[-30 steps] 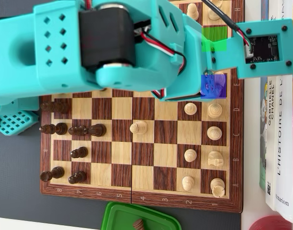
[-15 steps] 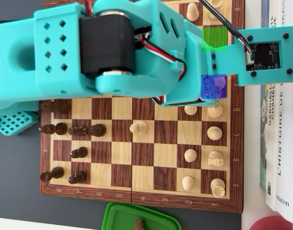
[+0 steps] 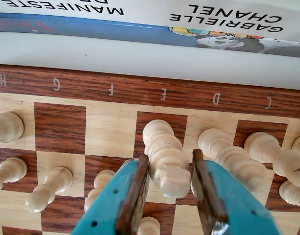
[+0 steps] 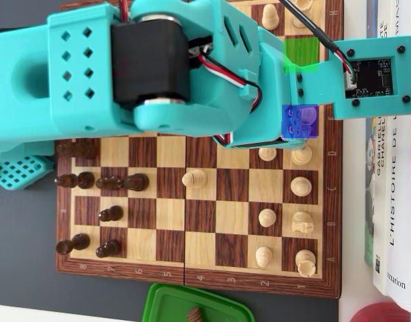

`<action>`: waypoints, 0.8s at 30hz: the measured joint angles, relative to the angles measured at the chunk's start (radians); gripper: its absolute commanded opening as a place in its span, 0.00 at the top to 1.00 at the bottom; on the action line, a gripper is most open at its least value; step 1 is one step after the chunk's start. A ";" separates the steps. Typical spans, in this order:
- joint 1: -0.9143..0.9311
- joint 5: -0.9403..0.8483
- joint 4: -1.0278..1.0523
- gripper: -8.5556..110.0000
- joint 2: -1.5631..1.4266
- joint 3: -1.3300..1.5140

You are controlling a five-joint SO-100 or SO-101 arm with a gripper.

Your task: Play chess

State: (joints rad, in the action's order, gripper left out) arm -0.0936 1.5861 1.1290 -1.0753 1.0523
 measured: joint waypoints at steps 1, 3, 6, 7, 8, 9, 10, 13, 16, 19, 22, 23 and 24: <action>0.000 0.000 0.000 0.85 0.000 0.000; 0.000 0.000 0.000 0.87 0.000 0.000; 0.000 0.000 0.000 0.87 0.000 0.000; 0.000 0.000 0.000 0.87 0.000 0.000; 0.000 0.000 0.000 0.87 0.000 0.000; 0.000 0.000 0.000 0.87 0.000 0.000; 0.000 0.000 0.000 0.87 0.000 0.000; 0.000 0.000 0.000 0.87 0.000 0.000; 0.000 0.000 0.000 0.87 0.000 0.000; 0.000 0.000 0.000 0.87 0.000 0.000; 0.000 0.000 0.000 0.87 0.000 0.000; 0.000 0.000 0.000 0.87 0.000 0.000; 0.000 0.000 0.000 0.87 0.000 0.000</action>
State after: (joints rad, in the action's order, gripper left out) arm -0.0936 1.5861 1.1290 -1.0753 1.0523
